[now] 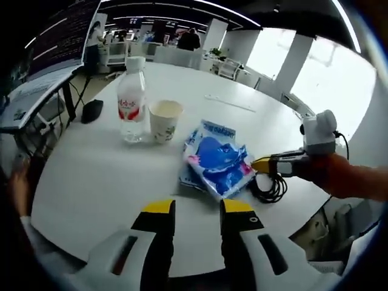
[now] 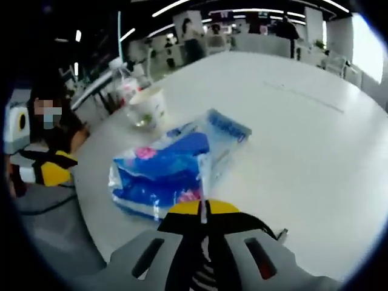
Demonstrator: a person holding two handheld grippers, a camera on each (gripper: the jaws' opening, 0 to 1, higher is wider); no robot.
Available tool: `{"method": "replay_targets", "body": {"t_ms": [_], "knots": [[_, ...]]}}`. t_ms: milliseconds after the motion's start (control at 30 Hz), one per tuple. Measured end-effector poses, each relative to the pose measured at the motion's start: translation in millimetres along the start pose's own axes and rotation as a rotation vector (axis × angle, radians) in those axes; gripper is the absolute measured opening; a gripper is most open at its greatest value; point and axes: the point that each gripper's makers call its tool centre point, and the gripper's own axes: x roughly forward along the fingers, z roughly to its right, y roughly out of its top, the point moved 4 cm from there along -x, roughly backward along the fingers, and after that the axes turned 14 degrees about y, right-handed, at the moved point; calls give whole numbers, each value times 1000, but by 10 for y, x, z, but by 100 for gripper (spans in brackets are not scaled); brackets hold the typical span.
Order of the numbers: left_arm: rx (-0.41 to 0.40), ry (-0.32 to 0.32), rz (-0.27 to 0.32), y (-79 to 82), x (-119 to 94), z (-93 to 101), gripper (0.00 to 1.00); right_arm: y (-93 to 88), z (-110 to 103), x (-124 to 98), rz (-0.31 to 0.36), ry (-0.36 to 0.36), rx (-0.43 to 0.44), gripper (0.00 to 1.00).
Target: Arrange the tabletop items into an orderly group along one side of the table until the central work area is clear of visible clutter.
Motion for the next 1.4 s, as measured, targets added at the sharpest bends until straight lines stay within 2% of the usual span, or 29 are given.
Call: {"method": "replay_targets", "body": {"t_ms": [167,333,633,767,867,1067,1400], "knots": [[-7,-32,-29,-48,124,116,26,-108,-75,-53,14,4,13,1],[-32,-80,-71,-151,257,249,21,-214,-97,-148,42,6,68,1],[-21,-126,-109,-249,329,500,18,-337,-117,-338,79,2,109,1],[3,-126,-125,-273,354,555,12,-412,-113,-420,93,-3,133,0],[13,-127,-132,-287,353,586,5,-450,-109,-472,102,-8,146,0],[66,-150,-143,-298,325,670,4,-485,-119,-618,134,-3,154,0],[109,-197,-147,-253,254,815,3,-574,-123,-806,174,-14,199,0]]}}
